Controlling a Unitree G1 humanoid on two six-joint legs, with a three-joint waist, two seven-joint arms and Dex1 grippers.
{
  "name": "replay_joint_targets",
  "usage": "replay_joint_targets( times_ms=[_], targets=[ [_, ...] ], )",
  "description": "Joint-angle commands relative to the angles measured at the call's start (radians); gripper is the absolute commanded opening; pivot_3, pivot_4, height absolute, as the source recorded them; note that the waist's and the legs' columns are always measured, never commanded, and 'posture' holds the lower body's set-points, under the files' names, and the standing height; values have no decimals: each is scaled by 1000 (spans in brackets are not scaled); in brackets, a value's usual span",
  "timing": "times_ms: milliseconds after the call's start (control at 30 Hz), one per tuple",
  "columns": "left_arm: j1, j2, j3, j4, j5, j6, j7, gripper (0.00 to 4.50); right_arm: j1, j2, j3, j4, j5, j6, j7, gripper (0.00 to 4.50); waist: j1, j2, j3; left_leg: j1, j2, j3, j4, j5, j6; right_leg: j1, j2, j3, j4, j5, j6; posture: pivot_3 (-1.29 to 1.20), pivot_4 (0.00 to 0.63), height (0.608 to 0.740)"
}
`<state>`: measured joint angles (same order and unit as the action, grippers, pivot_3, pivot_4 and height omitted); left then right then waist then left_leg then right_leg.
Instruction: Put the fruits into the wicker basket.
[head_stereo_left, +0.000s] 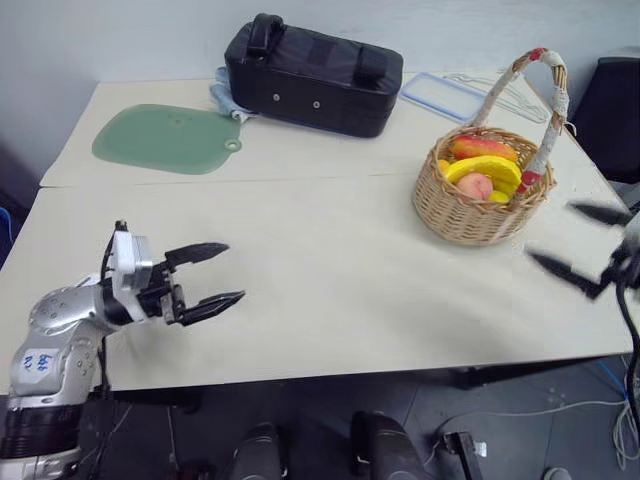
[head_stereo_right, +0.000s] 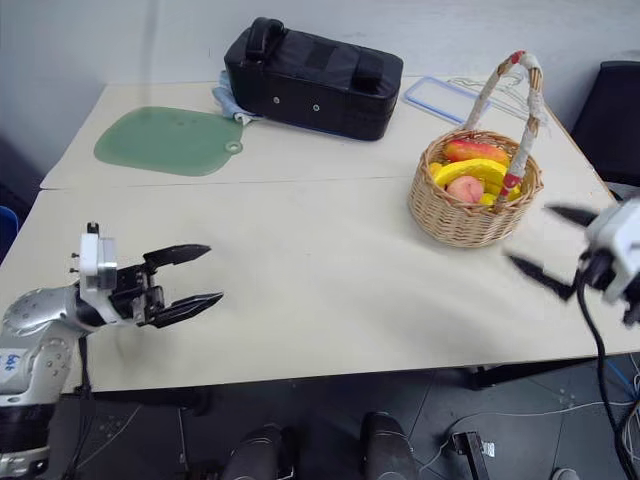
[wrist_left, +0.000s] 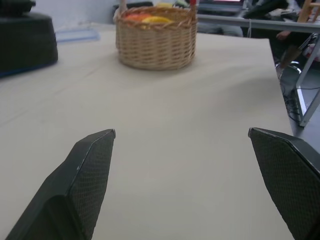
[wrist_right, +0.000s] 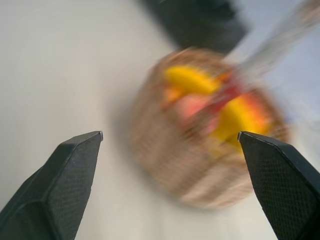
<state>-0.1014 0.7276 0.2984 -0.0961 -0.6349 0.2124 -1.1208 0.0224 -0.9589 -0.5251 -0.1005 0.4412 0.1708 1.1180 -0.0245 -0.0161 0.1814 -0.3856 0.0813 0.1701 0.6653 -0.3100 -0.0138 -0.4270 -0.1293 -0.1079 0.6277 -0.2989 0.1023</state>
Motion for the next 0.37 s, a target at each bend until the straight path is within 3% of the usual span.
replay_joint_targets(
  times_ms=[33,200,267,367],
  targets=[
    [83,34,16,21,64,-40,-23,4500,41,37,46,-165,120,119,-1,4475,-7,0,0,0,0,0,0,0,0,0,0,0,0,0,0,0,150,740],
    [165,43,38,17,92,-28,13,4500,18,179,274,-306,56,89,-94,4475,-5,-1,-1,2,1,-1,0,0,0,0,0,0,1,1,-2,0,150,740],
    [168,33,33,9,114,-58,31,4500,-60,265,389,-227,-45,-18,-121,4475,-4,-2,-1,1,0,-3,1,-1,1,-1,-1,1,1,1,-2,0,150,740],
    [144,19,30,7,118,-51,69,4500,-122,333,456,-130,-123,-120,-141,4475,-1,-2,-1,0,-1,-2,2,-1,1,0,-1,0,0,1,-2,0,150,740]
  ],
)
